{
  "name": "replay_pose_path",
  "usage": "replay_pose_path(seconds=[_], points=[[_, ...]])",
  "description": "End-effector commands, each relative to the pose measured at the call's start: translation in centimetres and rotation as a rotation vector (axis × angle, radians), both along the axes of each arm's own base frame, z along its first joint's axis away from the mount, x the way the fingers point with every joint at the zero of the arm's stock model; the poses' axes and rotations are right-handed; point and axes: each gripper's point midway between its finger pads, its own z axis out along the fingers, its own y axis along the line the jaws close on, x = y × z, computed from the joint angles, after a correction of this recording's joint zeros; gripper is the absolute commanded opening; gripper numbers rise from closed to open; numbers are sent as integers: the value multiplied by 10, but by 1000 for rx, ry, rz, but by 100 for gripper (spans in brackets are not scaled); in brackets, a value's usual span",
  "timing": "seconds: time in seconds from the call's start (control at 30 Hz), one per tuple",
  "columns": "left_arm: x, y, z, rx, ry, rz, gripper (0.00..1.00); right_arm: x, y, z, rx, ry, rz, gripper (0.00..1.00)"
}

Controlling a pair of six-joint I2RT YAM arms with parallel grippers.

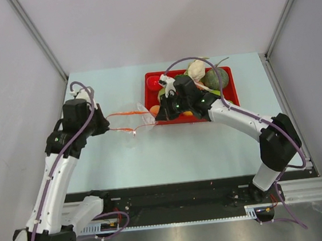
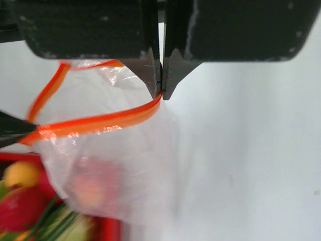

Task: Place the food in the zip-top bag and seal the zipper
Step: Open the zipper of the food storage bag.

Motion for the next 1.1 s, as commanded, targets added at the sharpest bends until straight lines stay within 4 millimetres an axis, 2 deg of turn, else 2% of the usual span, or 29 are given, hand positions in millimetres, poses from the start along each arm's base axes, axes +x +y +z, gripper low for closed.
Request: replay_pose_path(seconds=[0.0, 0.03, 0.1, 0.17, 0.2, 0.27, 0.3, 0.33, 0.4, 0.47, 0.63, 0.7, 0.8, 0.87, 0.9, 0.97, 1.0, 1.07], points=[[-2, 39, -17, 277, 94, 3, 0, 10, -16, 20, -151, -249, 96, 0], [-2, 39, -21, 285, 113, -10, 0, 13, -18, 20, -170, -266, 102, 0], [-2, 23, -21, 222, 107, -72, 0, 22, -20, 23, -205, -289, 116, 0], [0, 2, -14, 124, 81, -127, 1, 22, -16, 30, -180, -283, 143, 0], [-1, -13, -5, 58, 66, -181, 0, 23, -13, 44, -171, -319, 165, 0], [2, -30, 2, -17, 81, -228, 0, 15, -4, 53, -131, -314, 244, 0], [2, -41, 20, -67, 59, -270, 0, 8, -3, 53, -122, -282, 279, 0], [-1, -46, 24, -94, 74, -283, 0, -2, 5, 67, -73, -282, 341, 0], [-8, -58, 42, -156, 60, -333, 0, -22, 7, 72, -43, -239, 431, 0], [-20, -61, 52, -179, 48, -362, 0, -40, 10, 85, 22, -208, 509, 0], [-58, -65, 47, -208, 136, -444, 0, -86, 7, 107, 147, -102, 658, 0], [-65, -63, 46, -198, 125, -445, 0, -93, 4, 106, 154, -73, 675, 0], [-60, -61, 33, -202, 188, -407, 0, -81, 1, 92, 121, -62, 640, 0], [-52, -62, 20, -213, 223, -374, 0, -58, -3, 78, 73, -91, 574, 1], [-48, -64, 16, -231, 245, -359, 0, -47, -4, 66, 42, -93, 545, 4], [-39, -72, 3, -266, 279, -360, 0, -19, -13, 56, -11, -123, 461, 12], [-31, -76, 3, -294, 275, -349, 0, -7, -16, 47, -37, -114, 426, 13], [-24, -84, -5, -346, 317, -345, 0, 13, -25, 42, -51, -117, 368, 20]])
